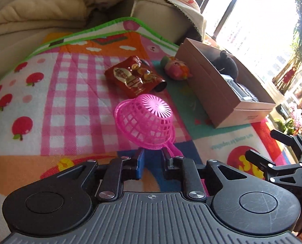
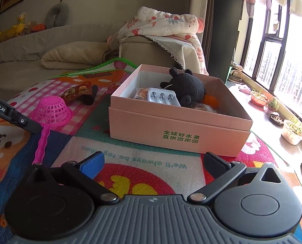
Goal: Organize objects
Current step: 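Grasp the pink mesh basket by its handle with the left tool and lift it, then carry the pink basket toward the box with the left tool while the right tool grasps the red quail-eggs pack, then lower the basket into the pink box with the left tool while the right tool drops the quail-eggs pack in, then reach down and grasp the black stick toy with the left tool, then lift the black stick with the left tool while the right tool grasps the pink pig toy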
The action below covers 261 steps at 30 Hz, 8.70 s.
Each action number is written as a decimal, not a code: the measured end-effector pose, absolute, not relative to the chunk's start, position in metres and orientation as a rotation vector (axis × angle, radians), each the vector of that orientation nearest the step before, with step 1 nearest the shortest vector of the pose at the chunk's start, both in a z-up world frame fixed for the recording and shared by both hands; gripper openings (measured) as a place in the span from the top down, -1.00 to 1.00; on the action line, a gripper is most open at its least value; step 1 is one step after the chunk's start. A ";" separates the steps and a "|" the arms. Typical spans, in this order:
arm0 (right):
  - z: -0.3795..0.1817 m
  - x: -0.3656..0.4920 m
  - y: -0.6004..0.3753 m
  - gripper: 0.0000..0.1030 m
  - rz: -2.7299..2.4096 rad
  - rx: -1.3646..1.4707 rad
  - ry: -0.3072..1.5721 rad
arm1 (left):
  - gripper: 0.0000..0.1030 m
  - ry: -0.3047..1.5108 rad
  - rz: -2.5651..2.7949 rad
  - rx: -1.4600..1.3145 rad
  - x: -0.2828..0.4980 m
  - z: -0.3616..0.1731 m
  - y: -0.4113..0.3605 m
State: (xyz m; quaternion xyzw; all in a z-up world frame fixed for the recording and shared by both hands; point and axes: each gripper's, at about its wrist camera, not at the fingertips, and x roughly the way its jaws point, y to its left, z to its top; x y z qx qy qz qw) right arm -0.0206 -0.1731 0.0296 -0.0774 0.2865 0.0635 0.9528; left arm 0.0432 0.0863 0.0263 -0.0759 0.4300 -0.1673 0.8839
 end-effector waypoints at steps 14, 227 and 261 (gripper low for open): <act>0.026 -0.019 -0.171 -1.00 0.147 -0.175 0.601 | 0.57 0.835 -0.233 -0.222 0.028 0.023 0.054; 0.024 0.006 -0.121 -0.78 0.457 -0.050 0.734 | 0.61 0.887 -0.485 -0.359 0.090 0.035 0.043; 0.028 -0.036 -0.159 -0.90 0.346 -0.046 0.627 | 0.41 0.826 -0.084 -0.121 0.179 0.029 -0.011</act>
